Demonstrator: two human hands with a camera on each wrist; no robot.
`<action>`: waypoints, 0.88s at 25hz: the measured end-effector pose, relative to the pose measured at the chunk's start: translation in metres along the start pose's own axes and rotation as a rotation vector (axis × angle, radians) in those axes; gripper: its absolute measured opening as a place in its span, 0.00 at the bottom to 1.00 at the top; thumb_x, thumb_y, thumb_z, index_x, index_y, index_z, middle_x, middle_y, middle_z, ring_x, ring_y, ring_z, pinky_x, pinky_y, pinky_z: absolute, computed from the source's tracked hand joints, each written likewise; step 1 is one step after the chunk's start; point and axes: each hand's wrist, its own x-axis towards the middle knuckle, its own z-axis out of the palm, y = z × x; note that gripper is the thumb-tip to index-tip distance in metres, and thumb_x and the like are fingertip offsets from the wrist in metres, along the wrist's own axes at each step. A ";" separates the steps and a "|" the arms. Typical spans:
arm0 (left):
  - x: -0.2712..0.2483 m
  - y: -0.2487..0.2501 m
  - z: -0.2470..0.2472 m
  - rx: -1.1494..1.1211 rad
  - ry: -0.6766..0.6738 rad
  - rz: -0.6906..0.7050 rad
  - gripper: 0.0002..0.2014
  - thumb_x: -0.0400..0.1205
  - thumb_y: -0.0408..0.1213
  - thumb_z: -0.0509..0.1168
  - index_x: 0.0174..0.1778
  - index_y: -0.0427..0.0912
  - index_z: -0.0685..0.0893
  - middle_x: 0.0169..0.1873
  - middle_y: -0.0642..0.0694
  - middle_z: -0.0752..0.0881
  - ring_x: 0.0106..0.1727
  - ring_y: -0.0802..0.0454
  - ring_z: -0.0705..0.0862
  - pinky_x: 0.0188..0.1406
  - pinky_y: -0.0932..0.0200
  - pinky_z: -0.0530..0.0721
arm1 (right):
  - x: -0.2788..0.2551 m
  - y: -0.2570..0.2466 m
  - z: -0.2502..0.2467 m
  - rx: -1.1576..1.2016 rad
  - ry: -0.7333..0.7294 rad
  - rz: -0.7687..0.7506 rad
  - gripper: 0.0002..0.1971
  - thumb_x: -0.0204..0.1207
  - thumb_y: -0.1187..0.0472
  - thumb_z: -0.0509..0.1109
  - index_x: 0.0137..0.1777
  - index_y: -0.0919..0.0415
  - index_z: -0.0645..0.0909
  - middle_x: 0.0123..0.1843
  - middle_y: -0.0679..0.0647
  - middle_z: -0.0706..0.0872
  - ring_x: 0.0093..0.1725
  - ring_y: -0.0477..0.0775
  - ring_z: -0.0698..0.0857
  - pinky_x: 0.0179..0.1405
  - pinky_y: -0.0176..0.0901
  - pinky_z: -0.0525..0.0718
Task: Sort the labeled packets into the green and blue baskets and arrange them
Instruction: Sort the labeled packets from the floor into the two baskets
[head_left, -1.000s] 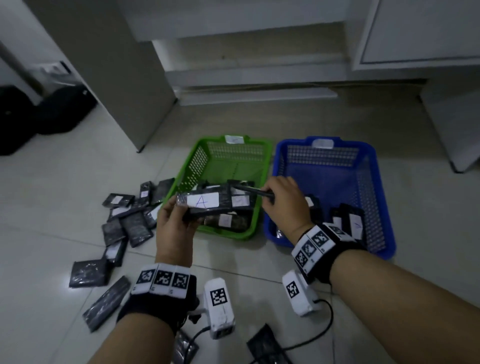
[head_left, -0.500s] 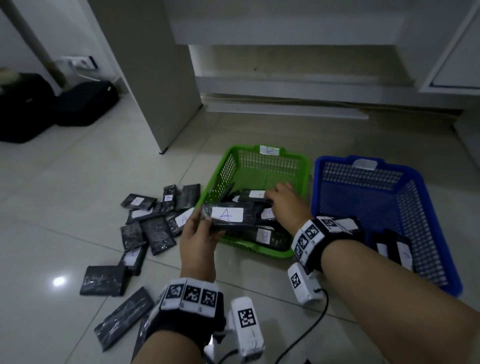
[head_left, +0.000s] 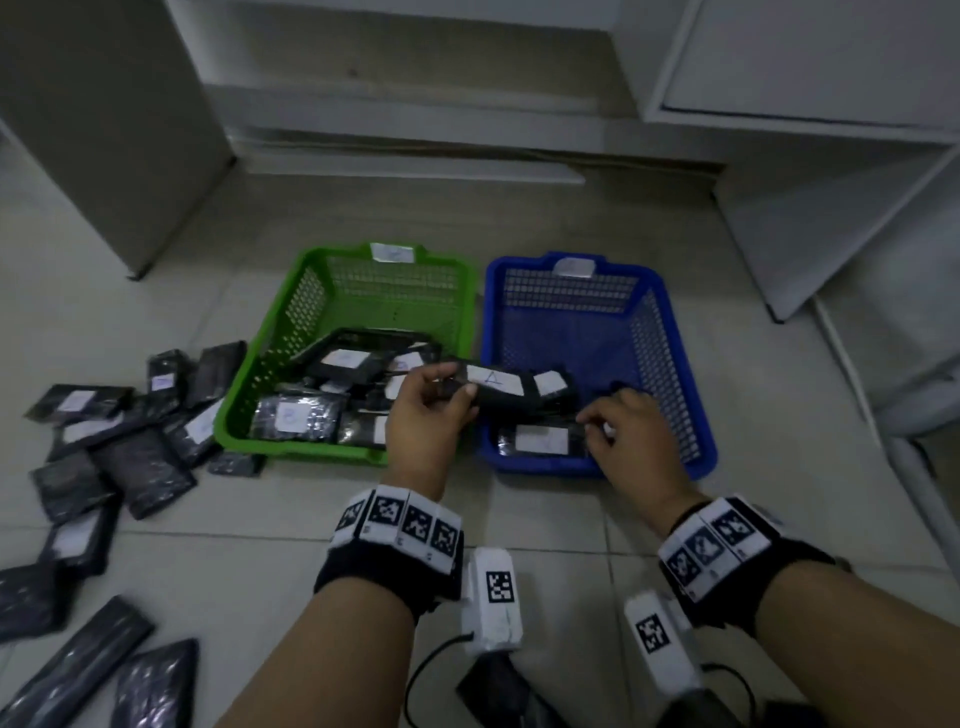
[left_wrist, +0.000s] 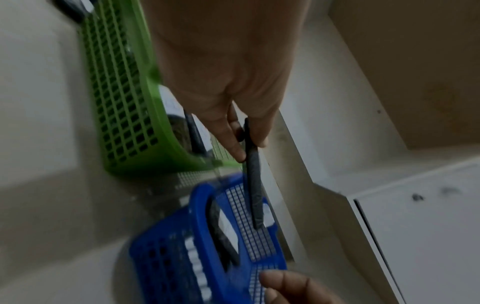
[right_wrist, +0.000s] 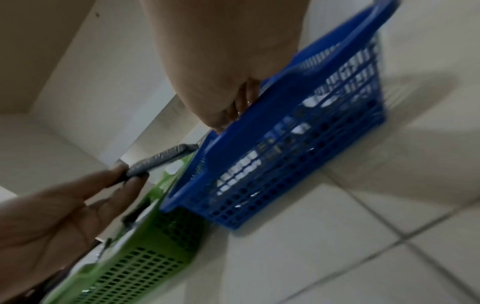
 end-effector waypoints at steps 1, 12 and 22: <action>-0.002 -0.006 0.015 0.064 -0.021 0.007 0.11 0.76 0.29 0.72 0.51 0.44 0.82 0.40 0.46 0.85 0.47 0.45 0.87 0.47 0.54 0.89 | -0.008 0.016 -0.007 -0.062 0.014 -0.023 0.07 0.69 0.70 0.73 0.44 0.59 0.87 0.42 0.58 0.81 0.47 0.62 0.79 0.46 0.42 0.72; -0.027 -0.051 0.079 1.066 -0.277 0.413 0.17 0.80 0.28 0.61 0.63 0.37 0.84 0.69 0.31 0.76 0.67 0.31 0.75 0.70 0.46 0.73 | -0.104 0.135 -0.053 0.054 -0.048 0.014 0.22 0.74 0.73 0.57 0.67 0.69 0.79 0.68 0.65 0.80 0.67 0.58 0.77 0.72 0.37 0.66; -0.154 -0.096 0.175 0.889 -0.847 0.667 0.09 0.78 0.31 0.64 0.50 0.43 0.87 0.48 0.45 0.84 0.52 0.43 0.80 0.54 0.51 0.79 | -0.184 0.198 -0.104 -0.099 -0.149 0.603 0.28 0.71 0.70 0.66 0.73 0.63 0.73 0.67 0.68 0.76 0.66 0.70 0.74 0.66 0.55 0.74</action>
